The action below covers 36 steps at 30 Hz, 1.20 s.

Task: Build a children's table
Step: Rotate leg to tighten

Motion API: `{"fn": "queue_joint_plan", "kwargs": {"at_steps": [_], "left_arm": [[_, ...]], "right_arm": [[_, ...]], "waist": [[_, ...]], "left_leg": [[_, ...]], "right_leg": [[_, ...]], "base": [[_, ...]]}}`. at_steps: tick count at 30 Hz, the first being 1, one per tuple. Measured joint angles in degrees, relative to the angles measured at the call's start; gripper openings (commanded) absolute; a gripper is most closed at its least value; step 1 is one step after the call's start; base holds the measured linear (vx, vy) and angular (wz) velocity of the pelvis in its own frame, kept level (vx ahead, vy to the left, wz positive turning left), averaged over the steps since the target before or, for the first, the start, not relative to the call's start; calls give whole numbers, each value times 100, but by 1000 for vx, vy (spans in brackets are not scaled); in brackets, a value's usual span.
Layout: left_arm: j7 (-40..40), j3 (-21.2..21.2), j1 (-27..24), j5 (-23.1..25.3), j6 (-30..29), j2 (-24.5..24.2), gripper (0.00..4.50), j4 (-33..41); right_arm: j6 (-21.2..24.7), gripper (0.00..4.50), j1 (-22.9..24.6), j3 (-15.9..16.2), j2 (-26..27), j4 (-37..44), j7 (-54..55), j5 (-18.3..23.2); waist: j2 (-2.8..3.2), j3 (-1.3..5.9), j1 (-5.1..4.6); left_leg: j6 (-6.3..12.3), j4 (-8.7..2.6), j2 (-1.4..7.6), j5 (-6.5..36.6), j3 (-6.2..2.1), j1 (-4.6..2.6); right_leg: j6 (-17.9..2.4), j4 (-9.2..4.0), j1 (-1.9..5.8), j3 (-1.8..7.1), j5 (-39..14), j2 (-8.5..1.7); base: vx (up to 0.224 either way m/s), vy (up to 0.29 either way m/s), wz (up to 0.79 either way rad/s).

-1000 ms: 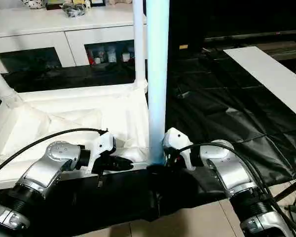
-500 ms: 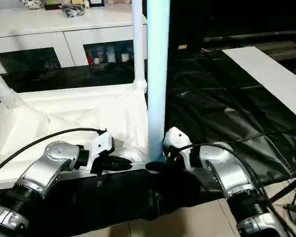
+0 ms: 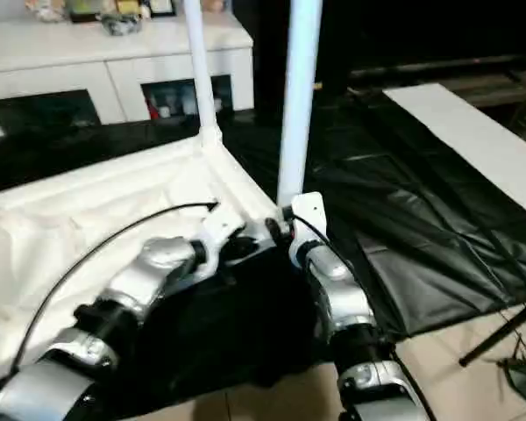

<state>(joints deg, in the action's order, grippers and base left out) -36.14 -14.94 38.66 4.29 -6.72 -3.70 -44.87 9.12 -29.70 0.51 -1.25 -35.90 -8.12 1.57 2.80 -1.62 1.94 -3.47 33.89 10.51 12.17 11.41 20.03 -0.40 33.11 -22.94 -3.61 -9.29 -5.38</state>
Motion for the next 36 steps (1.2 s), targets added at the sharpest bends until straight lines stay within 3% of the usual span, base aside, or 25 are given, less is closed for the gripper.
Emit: {"fn": "queue_joint_plan", "kwargs": {"at_steps": [3,5,8,17,20,25,31,36], "left_arm": [[4,-4,16,33,107,-7,0,-55],[-90,-22,-21,41,158,-66,0,-3],[-383,-30,-155,-3,178,-266,0,212],[-1643,-77,-551,-266,274,-928,0,790],[-2371,-171,-809,-501,152,-1259,0,1220],[-3155,-323,-972,-683,-13,-1544,0,1653],[-3289,-352,-1064,-708,-164,-1608,0,1878],[-3307,-351,-1118,-728,-241,-1629,0,1986]], "right_arm": [[-105,267,-14,0,13,-55,22,-11],[-153,323,26,3,-28,-22,-132,-7],[-202,345,162,45,-249,177,-897,139],[120,423,485,722,-1770,1116,-3799,561],[80,423,604,983,-2379,1509,-4905,690],[81,423,697,1152,-2479,1610,-5556,742],[82,423,690,1275,-2505,1723,-5683,755],[63,370,689,1355,-2558,1715,-5783,712]], "waist": [[0,0,1],[0,0,2],[-1,-2,-10],[8,-5,32],[4,-8,100],[2,-10,183],[-18,-21,168],[-20,-22,165]], "left_leg": [[0,-2,0,0,-1,0],[0,-5,1,0,-2,1],[1,-16,3,0,-2,6],[21,-31,28,-12,-1,11],[15,-31,30,-9,2,5],[4,-17,30,-2,7,8],[5,-11,30,1,10,9],[6,-12,31,1,10,9]], "right_leg": [[4,-1,-2,-1,-2,0],[4,-1,-6,-3,-2,0],[4,1,-8,-5,-2,1],[12,7,-17,-22,-12,16],[12,4,-15,-22,-16,14],[9,5,-24,-23,-15,8],[9,5,-24,-21,-15,5],[9,4,-24,-22,-16,7]], "base": [[0,0,0],[0,0,0],[0,0,0],[0,0,0],[0,0,0],[0,0,0],[0,0,0],[0,0,0]]}}
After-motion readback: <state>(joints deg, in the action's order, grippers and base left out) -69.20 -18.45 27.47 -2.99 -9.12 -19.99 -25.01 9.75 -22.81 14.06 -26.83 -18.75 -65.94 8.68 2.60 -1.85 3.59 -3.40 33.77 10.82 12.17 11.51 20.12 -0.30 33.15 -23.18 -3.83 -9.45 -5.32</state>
